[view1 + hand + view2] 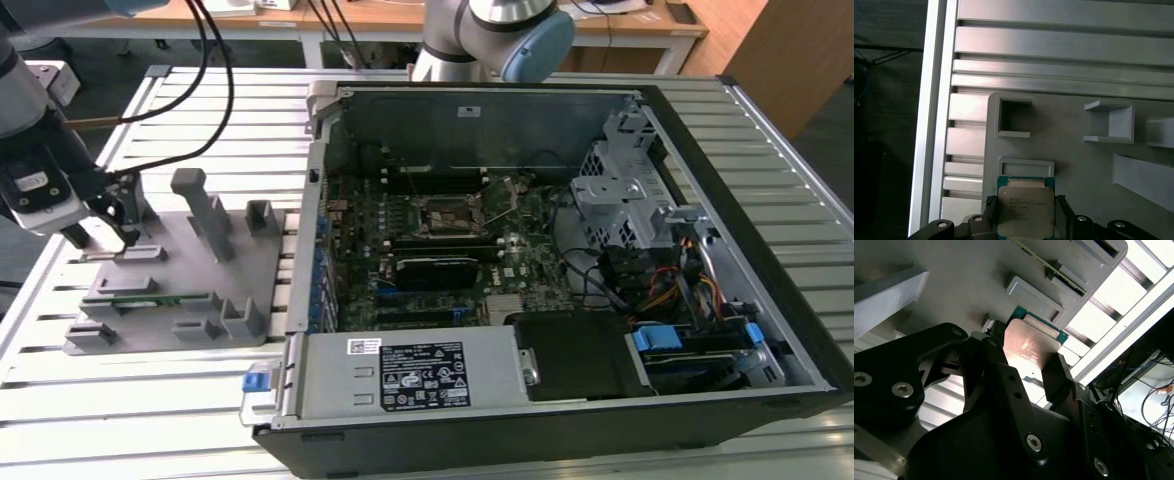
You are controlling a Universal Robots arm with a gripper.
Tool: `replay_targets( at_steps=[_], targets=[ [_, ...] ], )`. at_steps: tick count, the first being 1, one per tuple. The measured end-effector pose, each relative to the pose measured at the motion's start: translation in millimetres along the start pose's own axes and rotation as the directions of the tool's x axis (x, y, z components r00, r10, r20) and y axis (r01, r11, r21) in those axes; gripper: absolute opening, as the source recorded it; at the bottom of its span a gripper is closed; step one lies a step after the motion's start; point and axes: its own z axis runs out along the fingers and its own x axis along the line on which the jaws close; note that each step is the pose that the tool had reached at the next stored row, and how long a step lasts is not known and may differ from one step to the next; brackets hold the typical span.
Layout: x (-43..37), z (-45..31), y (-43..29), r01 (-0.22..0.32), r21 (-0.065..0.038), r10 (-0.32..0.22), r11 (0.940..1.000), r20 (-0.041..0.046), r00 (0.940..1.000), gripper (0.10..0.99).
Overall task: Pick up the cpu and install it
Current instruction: 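Pick up the cpu and move it towards the insertion slot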
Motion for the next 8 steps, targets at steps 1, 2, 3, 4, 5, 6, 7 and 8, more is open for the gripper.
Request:
replay_targets(
  at_steps=[1, 2, 3, 4, 5, 6, 7, 8],
  targets=[
    [0.0, -0.2, 0.0, 0.0, 0.0, 0.0, 1.0, 0.0001, 1.0, 0.541],
    [0.0, -0.4, 0.0, 0.0, 0.0, 0.0, 1.0, 0.0, 1.0, 0.541],
    [0.0, -0.7, 0.0, 0.0, 0.0, 0.0, 1.0, 0.0, 1.0, 0.541],
    [0.0, -0.9, 0.0, 0.0, 0.0, 0.0, 1.0, -0.0001, 1.0, 0.541],
    [0.0, -1.1, 0.0, 0.0, 0.0, 0.0, 1.0, 0.0, 1.0, 0.541],
    [0.0, -1.3, 0.0, 0.0, 0.0, 0.0, 1.0, 0.0, 1.0, 0.541],
    [0.0, -1.5, 0.1, 0.0, 0.0, 0.0, 1.0, 0.0, 1.0, 0.541],
    [0.0, -1.7, 0.1, 0.0, 0.0, 0.0, 1.0, 0.0, 1.0, 0.541]
  ],
)
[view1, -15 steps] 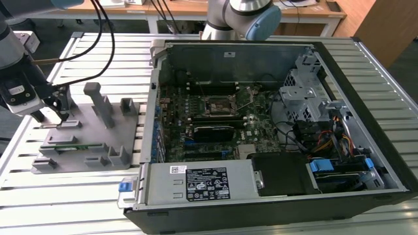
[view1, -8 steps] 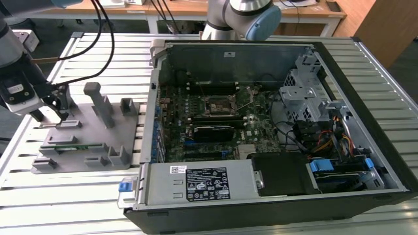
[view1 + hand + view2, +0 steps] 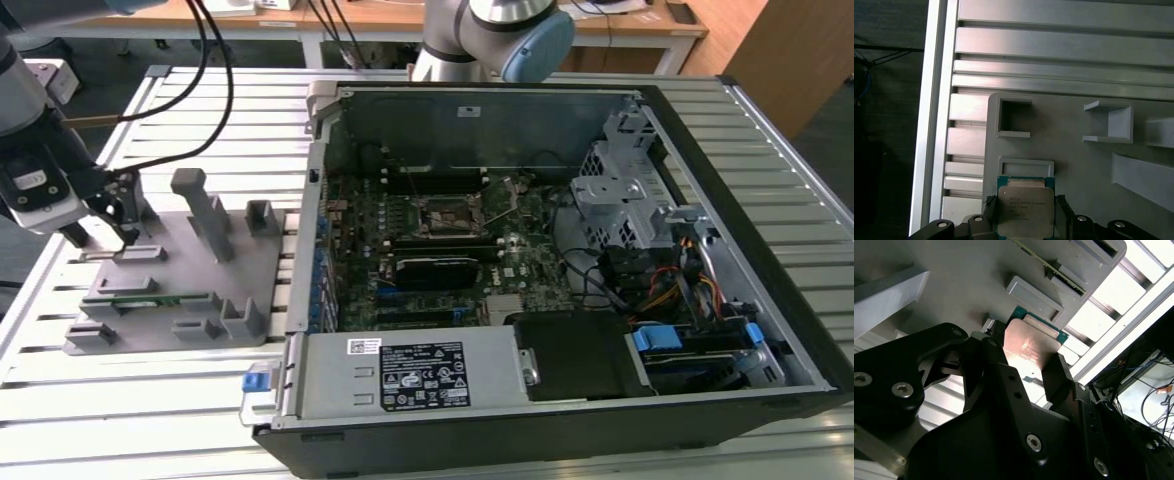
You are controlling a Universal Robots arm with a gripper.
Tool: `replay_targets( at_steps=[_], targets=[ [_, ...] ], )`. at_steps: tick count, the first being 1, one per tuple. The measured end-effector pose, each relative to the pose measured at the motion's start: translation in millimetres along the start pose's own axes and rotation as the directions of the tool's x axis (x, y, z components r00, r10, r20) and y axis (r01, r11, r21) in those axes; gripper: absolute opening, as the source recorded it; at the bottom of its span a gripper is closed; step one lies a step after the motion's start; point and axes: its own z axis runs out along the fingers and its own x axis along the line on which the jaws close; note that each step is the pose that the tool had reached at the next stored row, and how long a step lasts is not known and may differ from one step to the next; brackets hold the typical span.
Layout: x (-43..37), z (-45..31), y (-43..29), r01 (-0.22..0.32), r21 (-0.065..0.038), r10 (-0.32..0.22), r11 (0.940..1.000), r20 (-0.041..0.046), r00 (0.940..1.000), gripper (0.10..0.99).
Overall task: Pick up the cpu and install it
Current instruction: 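Pick up the cpu and move it towards the insertion slot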
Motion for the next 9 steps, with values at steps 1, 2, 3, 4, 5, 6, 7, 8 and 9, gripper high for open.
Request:
replay_targets(
  at_steps=[1, 2, 3, 4, 5, 6, 7, 8, 9],
  targets=[
    [0.0, -0.2, 0.0, 0.0, 0.0, 0.0, 1.0, 0.0, 1.0, 0.541],
    [0.0, -0.4, 0.0, 0.0, 0.0, 0.0, 1.0, 0.0, 1.0, 0.541],
    [0.0, -0.6, 0.0, 0.0, 0.0, 0.0, 1.0, 0.0, 1.0, 0.541],
    [0.0, -0.8, 0.0, 0.0, 0.0, 0.0, 1.0, 0.0, 1.0, 0.541],
    [0.0, -1.0, 0.0, 0.0, 0.0, 0.0, 1.0, 0.0, 1.0, 0.541],
    [0.0, -1.2, 0.1, 0.0, 0.0, 0.0, 1.0, -0.0001, 1.0, 0.541],
    [0.0, -1.5, 0.1, 0.0, 0.0, 0.0, 1.0, -0.0001, 1.0, 0.541],
    [0.0, -1.7, 0.1, 0.0, 0.0, 0.0, 1.0, -0.0001, 1.0, 0.541],
    [0.1, -2.0, 0.1, 0.0, 0.0, 0.0, 1.0, -0.0001, 1.0, 0.541]
  ],
)
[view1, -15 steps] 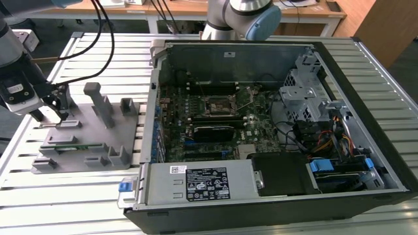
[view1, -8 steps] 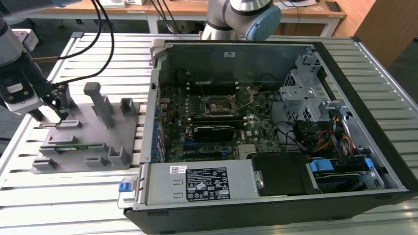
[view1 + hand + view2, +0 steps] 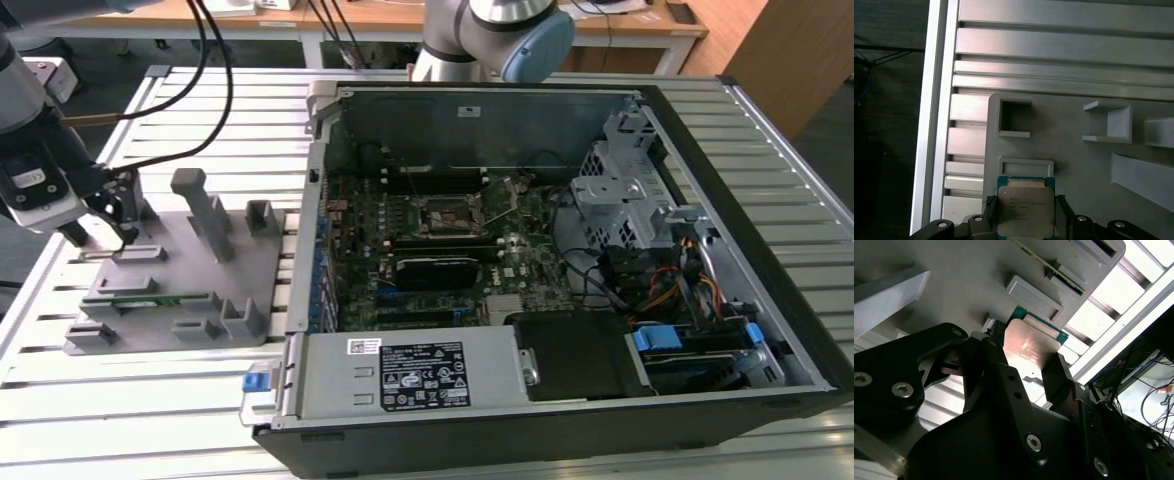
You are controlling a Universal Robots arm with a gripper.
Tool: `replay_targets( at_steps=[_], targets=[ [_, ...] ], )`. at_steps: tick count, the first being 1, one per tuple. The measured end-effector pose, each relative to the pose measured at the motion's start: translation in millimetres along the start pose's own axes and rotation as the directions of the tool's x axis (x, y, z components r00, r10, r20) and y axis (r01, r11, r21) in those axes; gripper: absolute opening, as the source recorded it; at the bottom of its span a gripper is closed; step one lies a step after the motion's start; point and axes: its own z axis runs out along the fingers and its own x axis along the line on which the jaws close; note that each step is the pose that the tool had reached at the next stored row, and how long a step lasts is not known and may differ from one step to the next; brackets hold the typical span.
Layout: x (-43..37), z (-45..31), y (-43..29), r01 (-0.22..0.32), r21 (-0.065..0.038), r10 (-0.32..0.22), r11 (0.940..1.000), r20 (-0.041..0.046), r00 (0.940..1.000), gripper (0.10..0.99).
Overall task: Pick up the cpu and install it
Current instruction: 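Pick up the cpu and move it towards the insertion slot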
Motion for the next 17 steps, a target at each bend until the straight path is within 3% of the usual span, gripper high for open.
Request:
replay_targets(
  at_steps=[17],
  targets=[
    [0.1, -7.2, 0.3, 0.0, 0.0, 0.0, 1.0, 0.0001, 1.0, 0.541]
  ],
)
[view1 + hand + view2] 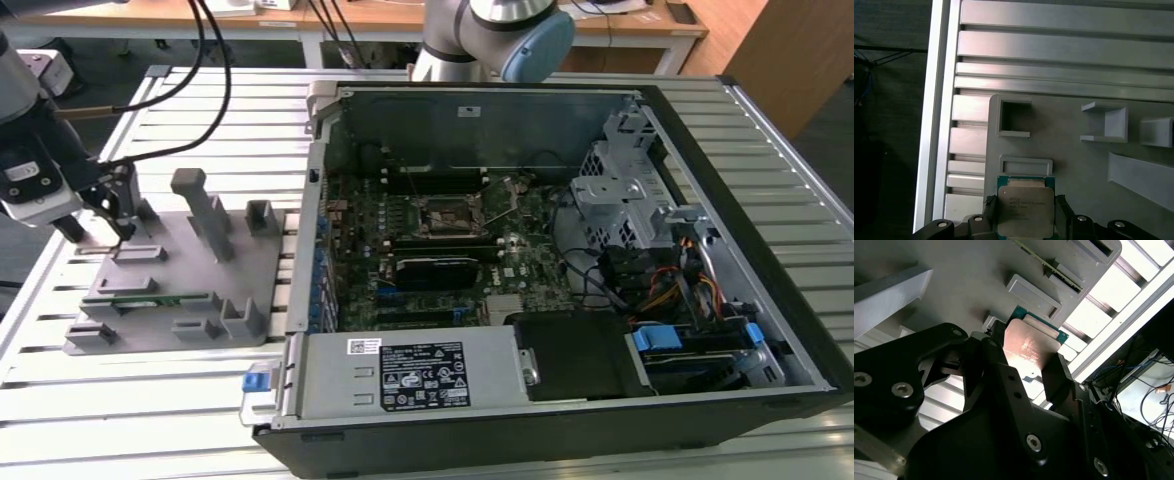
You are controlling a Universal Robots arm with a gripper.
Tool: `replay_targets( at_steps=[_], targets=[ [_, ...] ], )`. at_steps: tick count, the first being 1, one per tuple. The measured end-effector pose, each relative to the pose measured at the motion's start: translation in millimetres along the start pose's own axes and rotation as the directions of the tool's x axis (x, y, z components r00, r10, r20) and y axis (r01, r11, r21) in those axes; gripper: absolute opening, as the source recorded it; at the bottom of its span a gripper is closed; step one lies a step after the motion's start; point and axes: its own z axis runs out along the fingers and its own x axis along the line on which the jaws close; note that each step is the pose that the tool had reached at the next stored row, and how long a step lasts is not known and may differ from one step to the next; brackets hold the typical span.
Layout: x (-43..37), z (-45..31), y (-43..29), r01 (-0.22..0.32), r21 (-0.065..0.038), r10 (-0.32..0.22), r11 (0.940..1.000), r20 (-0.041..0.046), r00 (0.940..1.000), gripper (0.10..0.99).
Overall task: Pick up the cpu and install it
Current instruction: 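Pick up the cpu and move it towards the insertion slot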
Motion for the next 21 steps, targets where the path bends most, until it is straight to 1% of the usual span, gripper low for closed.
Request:
replay_targets(
  at_steps=[21],
  targets=[
    [0.2, -7.7, 0.3, 0.0, 0.0, 0.0, 1.0, 0.0, 1.0, 0.541]
  ],
)
